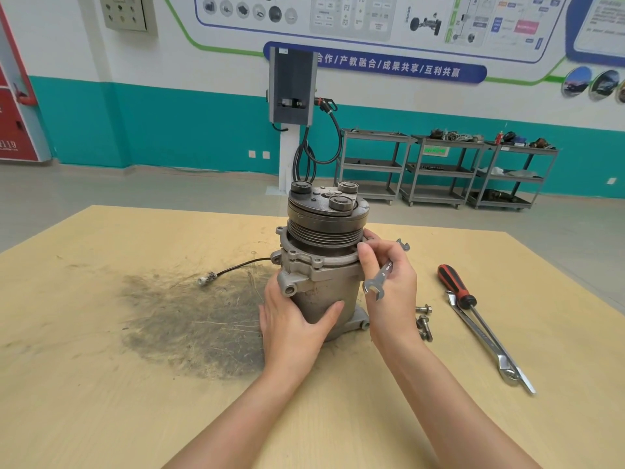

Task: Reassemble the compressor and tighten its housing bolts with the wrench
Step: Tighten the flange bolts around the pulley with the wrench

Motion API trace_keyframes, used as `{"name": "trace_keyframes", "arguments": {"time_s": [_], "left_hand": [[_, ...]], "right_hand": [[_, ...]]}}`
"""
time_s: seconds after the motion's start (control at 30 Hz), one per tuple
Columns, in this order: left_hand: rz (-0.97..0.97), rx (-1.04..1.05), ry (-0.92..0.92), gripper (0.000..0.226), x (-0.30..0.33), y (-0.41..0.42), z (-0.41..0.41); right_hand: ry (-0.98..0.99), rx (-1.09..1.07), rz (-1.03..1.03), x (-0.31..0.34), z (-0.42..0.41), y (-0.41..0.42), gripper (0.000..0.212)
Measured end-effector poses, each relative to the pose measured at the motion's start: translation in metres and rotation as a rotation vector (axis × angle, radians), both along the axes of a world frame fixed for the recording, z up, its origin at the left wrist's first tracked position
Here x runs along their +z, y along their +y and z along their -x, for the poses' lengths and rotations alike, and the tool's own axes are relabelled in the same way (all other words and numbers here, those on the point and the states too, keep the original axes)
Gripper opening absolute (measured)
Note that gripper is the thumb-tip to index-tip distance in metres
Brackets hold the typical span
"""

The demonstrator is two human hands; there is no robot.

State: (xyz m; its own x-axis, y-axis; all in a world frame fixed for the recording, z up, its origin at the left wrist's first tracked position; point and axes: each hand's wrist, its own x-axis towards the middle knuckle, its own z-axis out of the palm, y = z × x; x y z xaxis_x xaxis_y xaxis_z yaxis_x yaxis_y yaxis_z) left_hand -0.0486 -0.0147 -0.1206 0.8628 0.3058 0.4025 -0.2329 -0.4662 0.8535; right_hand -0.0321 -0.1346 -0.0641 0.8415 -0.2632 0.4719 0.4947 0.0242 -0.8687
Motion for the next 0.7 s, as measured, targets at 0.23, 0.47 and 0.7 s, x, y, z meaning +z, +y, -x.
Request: {"name": "trace_keyframes", "arguments": {"time_s": [0.23, 0.47, 0.7], "left_hand": [[-0.003, 0.006, 0.011, 0.098, -0.0002, -0.0001, -0.0003], [-0.012, 0.006, 0.014, 0.099, -0.0011, 0.0003, -0.0006], [-0.013, 0.007, 0.007, 0.097, -0.0013, 0.0003, -0.0009]], "right_hand": [[0.024, -0.013, -0.067, 0.0025, -0.0020, 0.0026, 0.012], [-0.049, 0.012, 0.033, -0.0053, 0.0004, -0.0005, 0.004], [-0.017, 0.010, 0.019, -0.0034, -0.0007, -0.0012, 0.007]]}}
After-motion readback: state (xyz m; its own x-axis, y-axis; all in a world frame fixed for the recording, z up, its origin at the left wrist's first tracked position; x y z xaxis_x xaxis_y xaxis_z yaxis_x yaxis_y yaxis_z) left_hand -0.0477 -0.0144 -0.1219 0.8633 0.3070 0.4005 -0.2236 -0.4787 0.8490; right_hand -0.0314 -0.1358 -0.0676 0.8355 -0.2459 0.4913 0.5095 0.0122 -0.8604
